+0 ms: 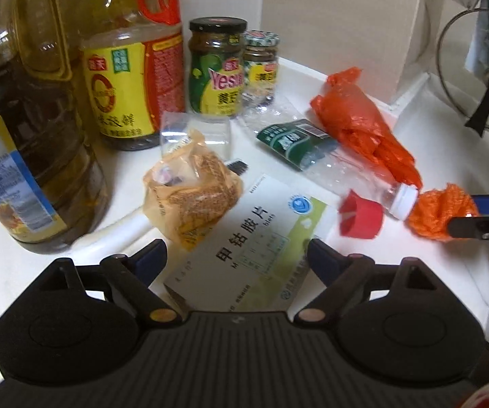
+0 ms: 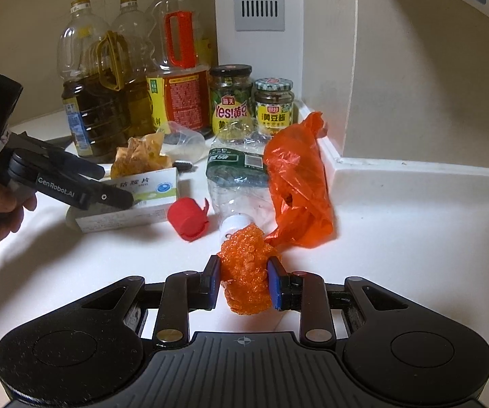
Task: Collect trash
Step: 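Grasp the white medicine box with the left gripper while the right gripper holds the mesh bag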
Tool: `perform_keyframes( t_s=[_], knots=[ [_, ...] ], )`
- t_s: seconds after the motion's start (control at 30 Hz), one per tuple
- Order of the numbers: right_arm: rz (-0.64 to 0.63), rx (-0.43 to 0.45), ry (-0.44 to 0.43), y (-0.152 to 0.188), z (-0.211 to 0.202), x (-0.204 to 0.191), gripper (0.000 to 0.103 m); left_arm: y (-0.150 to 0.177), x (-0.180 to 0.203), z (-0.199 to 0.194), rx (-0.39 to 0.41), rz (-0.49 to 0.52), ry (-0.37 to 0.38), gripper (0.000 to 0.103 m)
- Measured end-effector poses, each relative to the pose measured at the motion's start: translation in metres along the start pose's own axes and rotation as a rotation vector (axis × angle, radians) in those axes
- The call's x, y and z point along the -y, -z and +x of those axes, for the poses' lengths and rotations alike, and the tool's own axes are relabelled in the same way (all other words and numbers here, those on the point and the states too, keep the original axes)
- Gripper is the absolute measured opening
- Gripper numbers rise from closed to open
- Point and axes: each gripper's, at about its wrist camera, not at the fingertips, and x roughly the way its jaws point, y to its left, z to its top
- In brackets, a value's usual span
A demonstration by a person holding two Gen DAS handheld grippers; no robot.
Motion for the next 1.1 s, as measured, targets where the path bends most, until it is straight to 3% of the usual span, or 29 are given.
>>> perform_keyframes(
  t_s=[0.33, 0.63, 0.77, 0.93, 1.1],
  knots=[
    [-0.001, 0.009, -0.013, 0.002, -0.002, -0.003, 0.030, 0.025, 0.043, -0.030, -0.101, 0.051, 0.057, 0.083],
    [0.021, 0.016, 0.014, 0.001, -0.009, -0.004, 0.029, 0.009, 0.046, -0.003, -0.062, -0.051, -0.042, 0.083],
    [0.034, 0.005, 0.018, 0.001, -0.008, -0.004, 0.029, 0.005, 0.052, 0.013, -0.088, -0.019, -0.086, 0.070],
    [0.037, -0.016, 0.015, 0.002, -0.009, -0.003, 0.029, 0.015, 0.056, -0.002, -0.084, -0.046, -0.114, 0.069],
    [0.059, -0.048, 0.013, 0.007, -0.010, -0.002, 0.029, 0.035, 0.060, -0.035, -0.065, -0.142, -0.151, 0.069]
  ],
)
